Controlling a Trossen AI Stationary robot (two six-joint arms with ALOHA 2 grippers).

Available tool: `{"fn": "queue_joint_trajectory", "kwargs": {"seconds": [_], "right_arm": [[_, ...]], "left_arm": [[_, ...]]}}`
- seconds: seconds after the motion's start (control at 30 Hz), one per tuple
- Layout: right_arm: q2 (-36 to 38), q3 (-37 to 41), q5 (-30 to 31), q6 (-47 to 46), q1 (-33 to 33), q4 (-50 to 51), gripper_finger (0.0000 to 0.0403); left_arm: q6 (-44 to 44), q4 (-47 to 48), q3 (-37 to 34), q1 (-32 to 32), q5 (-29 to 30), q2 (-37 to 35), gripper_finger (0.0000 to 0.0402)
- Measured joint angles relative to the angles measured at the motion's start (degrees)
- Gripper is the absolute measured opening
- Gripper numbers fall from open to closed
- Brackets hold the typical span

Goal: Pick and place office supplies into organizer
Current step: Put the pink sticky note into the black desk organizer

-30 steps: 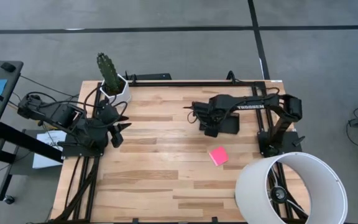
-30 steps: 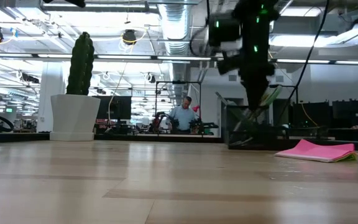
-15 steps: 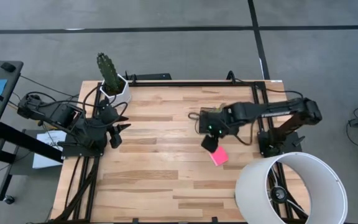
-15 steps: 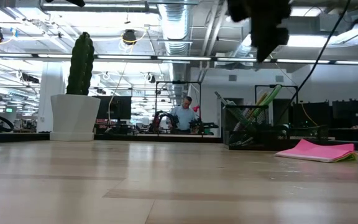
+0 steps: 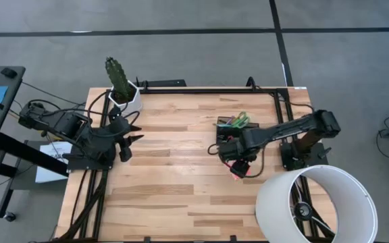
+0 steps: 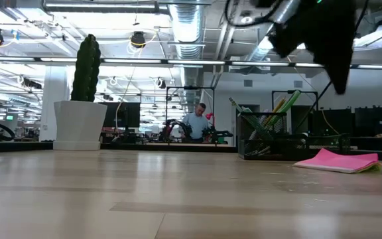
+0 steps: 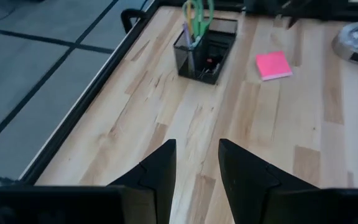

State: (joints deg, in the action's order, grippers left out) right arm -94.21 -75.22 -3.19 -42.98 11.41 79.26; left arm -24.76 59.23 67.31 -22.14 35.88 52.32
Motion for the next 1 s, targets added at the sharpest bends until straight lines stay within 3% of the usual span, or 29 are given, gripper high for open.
{"fn": "queue_joint_trajectory", "kwargs": {"seconds": [0.2, 0.4, 1.0], "right_arm": [[-3.9, 6.4, -7.3, 2.2, -4.2, -11.8, 0.022], [-6.7, 8.6, -3.0, 2.4, -6.5, -12.1, 0.022], [-7.0, 20.7, -8.7, 2.5, -8.8, -30.3, 0.0212]], "left_arm": [[2.4, -2.3, 0.0, 0.0, -2.3, 0.2, 0.0114], [3.3, -3.1, 0.0, 0.0, -4.5, 0.2, 0.0114], [0.6, -3.7, 0.0, 0.0, -5.6, 0.2, 0.0114]]}}
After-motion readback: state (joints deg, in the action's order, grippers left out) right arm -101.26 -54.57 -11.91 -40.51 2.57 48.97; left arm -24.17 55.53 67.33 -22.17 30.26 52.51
